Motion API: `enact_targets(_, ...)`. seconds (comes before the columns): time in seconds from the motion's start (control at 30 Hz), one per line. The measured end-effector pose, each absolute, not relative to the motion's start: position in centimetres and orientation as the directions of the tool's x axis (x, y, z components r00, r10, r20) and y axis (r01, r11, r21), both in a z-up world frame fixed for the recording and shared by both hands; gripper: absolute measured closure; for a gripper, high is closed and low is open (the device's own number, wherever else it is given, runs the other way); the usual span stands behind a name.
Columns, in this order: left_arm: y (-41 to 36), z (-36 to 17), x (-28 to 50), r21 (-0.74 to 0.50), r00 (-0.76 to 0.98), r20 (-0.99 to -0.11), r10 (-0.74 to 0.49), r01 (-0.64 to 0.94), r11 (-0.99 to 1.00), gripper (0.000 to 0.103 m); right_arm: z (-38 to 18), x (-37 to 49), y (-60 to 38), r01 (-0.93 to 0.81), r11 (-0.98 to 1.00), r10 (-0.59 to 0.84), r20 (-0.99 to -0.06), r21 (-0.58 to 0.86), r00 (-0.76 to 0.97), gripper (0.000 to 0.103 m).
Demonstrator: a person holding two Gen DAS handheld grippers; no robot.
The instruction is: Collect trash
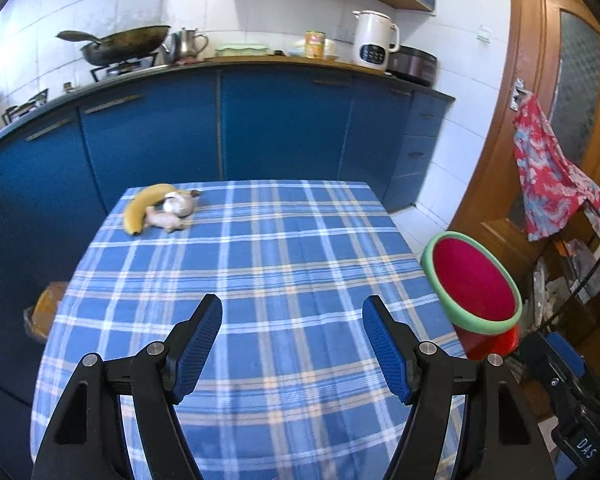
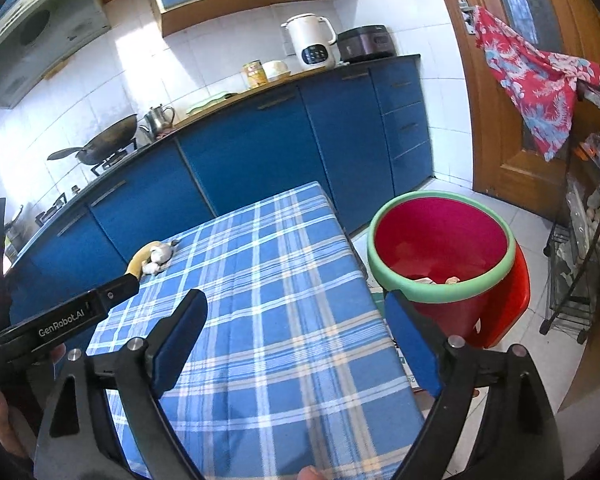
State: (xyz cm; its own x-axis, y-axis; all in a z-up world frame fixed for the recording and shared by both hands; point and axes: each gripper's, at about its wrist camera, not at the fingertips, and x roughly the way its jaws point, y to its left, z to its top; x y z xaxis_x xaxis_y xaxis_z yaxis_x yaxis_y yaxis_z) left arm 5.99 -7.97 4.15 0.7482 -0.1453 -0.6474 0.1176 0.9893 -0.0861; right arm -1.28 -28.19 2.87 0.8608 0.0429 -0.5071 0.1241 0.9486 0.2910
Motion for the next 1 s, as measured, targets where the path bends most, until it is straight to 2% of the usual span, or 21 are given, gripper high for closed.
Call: enact_targets(1.0,-5.7,4.9,3.7,-0.098,0.777,-0.622,-0.102,0.053,0.994,0.029,3.7,-2.7,-26.4,0.089,0.959,0.058,-0.492,0.271,0.869,0.012)
